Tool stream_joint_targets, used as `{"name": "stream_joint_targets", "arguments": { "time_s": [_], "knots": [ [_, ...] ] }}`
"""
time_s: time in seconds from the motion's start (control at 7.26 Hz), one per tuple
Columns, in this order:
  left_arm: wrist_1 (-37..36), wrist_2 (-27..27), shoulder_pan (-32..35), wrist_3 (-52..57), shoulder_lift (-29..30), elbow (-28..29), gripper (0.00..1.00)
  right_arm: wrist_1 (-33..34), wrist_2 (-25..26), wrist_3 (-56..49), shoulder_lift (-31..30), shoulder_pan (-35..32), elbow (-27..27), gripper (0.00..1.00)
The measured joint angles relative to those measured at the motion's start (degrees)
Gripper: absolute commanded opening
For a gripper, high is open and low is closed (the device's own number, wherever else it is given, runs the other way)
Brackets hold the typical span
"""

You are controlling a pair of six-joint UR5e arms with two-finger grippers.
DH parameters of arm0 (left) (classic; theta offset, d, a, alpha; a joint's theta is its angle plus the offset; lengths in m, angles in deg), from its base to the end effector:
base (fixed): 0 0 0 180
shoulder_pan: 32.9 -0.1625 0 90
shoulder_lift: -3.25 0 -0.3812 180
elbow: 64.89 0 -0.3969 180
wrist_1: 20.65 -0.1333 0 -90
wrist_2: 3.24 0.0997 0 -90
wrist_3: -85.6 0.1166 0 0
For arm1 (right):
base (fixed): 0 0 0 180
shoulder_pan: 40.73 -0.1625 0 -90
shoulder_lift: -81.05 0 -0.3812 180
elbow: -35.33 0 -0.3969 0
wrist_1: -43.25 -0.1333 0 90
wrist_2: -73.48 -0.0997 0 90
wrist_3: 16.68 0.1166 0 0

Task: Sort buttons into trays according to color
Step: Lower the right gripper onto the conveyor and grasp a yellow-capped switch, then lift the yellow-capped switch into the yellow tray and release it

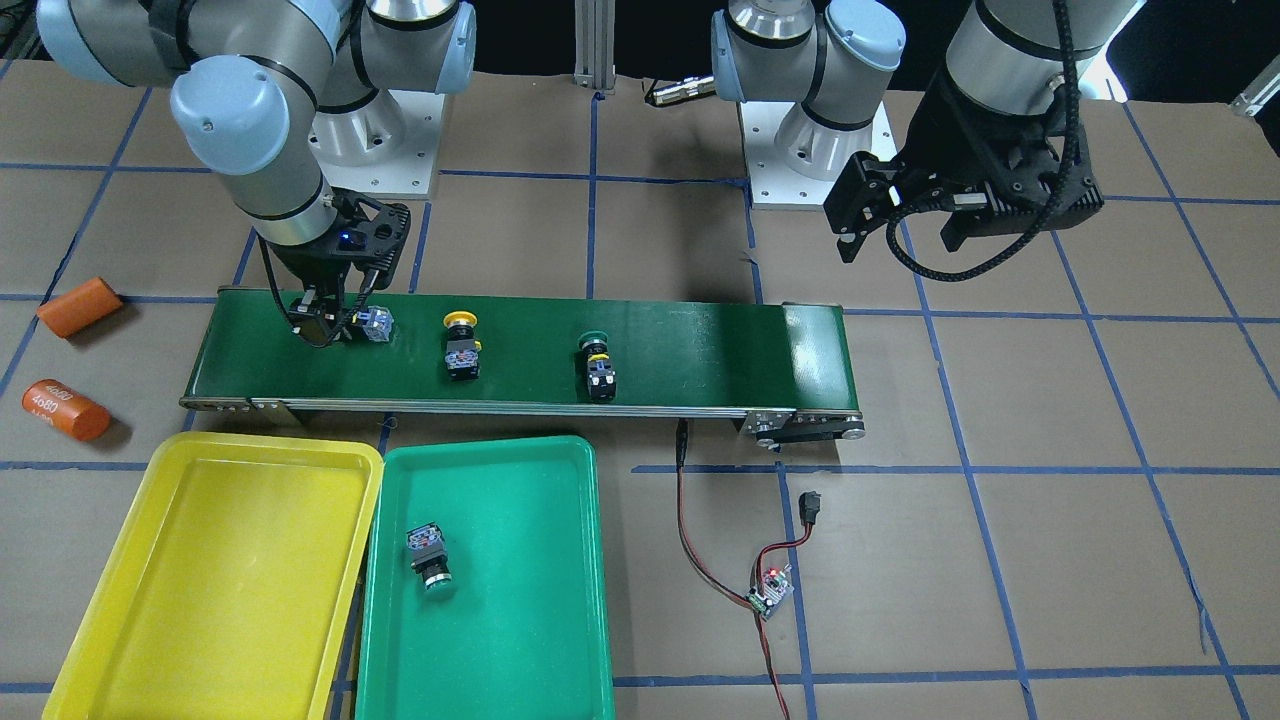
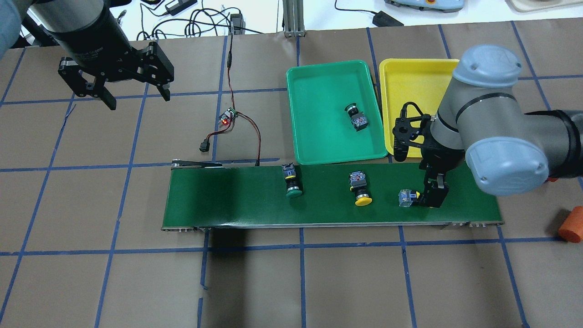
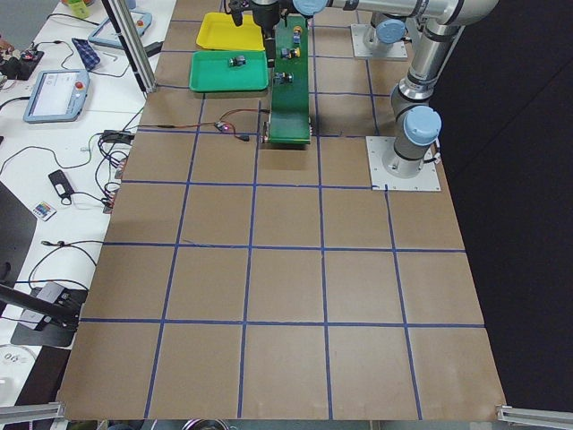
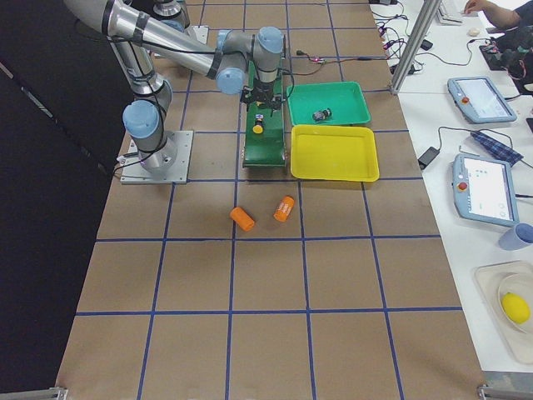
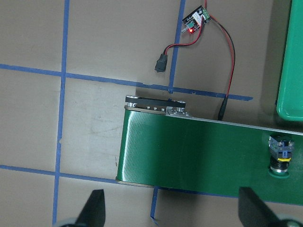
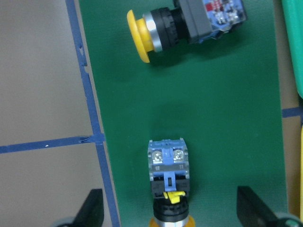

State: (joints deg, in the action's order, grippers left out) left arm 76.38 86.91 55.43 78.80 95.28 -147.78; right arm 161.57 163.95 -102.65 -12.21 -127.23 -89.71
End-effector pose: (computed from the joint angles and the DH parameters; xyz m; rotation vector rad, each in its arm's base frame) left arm -0.1182 -0.5082 0.4587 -0.2316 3.1284 0.0532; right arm 0.1072 -0.4155 0.2117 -2.0463 2.3340 0.0756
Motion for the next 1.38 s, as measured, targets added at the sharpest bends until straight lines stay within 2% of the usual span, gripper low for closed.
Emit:
{"name": "stream_joint_targets", "arguments": {
  "time_s": [0.14,0.28,0.41,0.55,0.69,1.1,1.24,1.38],
  "knots": [
    [0.0,0.0,0.0,0.0,0.0,0.0,1.00,5.9,0.3,-2.4,-1.2,0.1,-4.3,0.93],
    [0.0,0.0,-0.1,0.0,0.0,0.0,1.00,9.5,0.5,-3.8,-2.0,0.4,-6.7,0.63],
    [0.0,0.0,-0.1,0.0,0.0,0.0,1.00,10.8,0.6,-5.0,-2.3,1.0,-7.7,0.28],
    [0.0,0.0,-0.1,0.0,0.0,0.0,1.00,11.4,0.8,-6.6,-2.3,1.8,-8.0,0.11],
    [-0.1,-0.1,-0.1,0.0,0.0,0.0,1.00,11.8,1.5,-7.5,-2.4,2.4,-8.0,0.00],
    [-0.1,-0.2,0.0,0.0,0.0,0.0,1.00,12.7,3.7,-7.6,-1.8,2.6,-6.4,0.00],
    [-0.1,-0.3,0.0,0.0,0.0,0.0,1.00,12.6,4.6,-7.5,1.3,2.6,-1.2,0.00],
    [-0.1,-0.2,0.0,0.0,0.0,0.0,1.00,12.2,6.5,-7.6,7.6,2.7,7.0,0.00]
  ]
}}
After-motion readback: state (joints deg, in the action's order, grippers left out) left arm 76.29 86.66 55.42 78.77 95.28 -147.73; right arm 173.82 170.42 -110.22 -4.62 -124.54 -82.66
